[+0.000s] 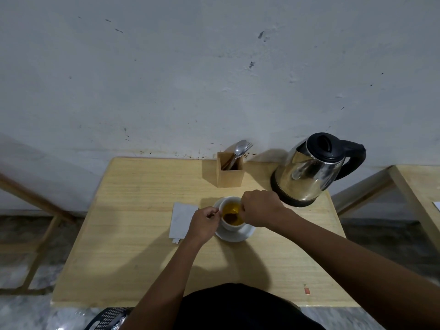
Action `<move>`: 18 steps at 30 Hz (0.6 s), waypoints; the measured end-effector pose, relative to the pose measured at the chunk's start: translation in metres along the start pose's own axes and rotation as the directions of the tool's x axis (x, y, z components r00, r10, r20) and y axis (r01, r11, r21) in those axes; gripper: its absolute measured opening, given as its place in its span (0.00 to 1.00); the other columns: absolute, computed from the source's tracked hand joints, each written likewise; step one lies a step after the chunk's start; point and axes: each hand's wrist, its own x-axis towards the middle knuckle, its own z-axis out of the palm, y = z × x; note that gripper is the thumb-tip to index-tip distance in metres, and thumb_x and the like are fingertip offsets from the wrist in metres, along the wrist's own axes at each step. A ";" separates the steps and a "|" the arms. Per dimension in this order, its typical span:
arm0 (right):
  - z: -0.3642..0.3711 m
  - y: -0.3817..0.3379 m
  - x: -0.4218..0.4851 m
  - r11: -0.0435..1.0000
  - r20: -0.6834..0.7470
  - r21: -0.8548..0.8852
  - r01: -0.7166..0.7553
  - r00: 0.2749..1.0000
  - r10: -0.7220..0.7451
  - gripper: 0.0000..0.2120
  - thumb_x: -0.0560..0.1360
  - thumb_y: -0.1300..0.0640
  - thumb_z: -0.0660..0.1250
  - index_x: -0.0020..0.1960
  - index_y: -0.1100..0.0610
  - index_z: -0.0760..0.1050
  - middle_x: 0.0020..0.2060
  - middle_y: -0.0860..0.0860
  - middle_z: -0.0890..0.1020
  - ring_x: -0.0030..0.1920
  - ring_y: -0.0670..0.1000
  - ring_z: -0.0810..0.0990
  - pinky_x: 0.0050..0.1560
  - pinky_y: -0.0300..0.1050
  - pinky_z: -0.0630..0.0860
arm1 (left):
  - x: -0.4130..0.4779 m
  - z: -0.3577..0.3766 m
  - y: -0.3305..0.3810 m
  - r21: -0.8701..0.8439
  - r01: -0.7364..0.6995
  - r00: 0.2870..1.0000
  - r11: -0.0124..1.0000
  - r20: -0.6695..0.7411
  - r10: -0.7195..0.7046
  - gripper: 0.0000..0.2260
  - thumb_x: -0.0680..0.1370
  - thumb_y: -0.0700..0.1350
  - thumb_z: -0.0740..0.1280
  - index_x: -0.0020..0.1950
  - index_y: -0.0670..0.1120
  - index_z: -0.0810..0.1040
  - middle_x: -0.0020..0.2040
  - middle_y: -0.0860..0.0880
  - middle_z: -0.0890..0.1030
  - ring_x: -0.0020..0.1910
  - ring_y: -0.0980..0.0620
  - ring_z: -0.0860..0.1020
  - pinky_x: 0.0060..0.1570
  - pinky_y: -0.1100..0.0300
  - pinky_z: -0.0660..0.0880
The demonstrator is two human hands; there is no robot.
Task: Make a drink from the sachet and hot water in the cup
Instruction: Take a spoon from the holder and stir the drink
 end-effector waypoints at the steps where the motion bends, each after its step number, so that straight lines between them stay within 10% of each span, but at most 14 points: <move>1: 0.003 -0.002 0.001 1.000 -0.025 0.013 -0.011 1.000 0.011 0.09 0.77 0.50 0.61 0.46 0.55 0.70 0.38 0.50 0.75 0.37 0.51 0.74 0.35 0.44 0.67 | 0.000 0.000 0.001 0.002 -0.001 1.000 1.000 -0.001 0.001 0.10 0.79 0.47 0.63 0.54 0.46 0.82 0.47 0.51 0.81 0.48 0.52 0.78 0.41 0.64 0.71; 18: 0.012 -0.001 0.001 0.991 -0.036 0.104 -0.082 0.996 0.086 0.12 0.78 0.51 0.60 0.55 0.56 0.76 0.43 0.51 0.80 0.39 0.52 0.75 0.37 0.44 0.69 | -0.001 0.000 0.001 0.006 0.000 1.000 1.000 -0.016 0.000 0.10 0.79 0.47 0.63 0.56 0.46 0.81 0.49 0.50 0.81 0.48 0.53 0.77 0.40 0.66 0.70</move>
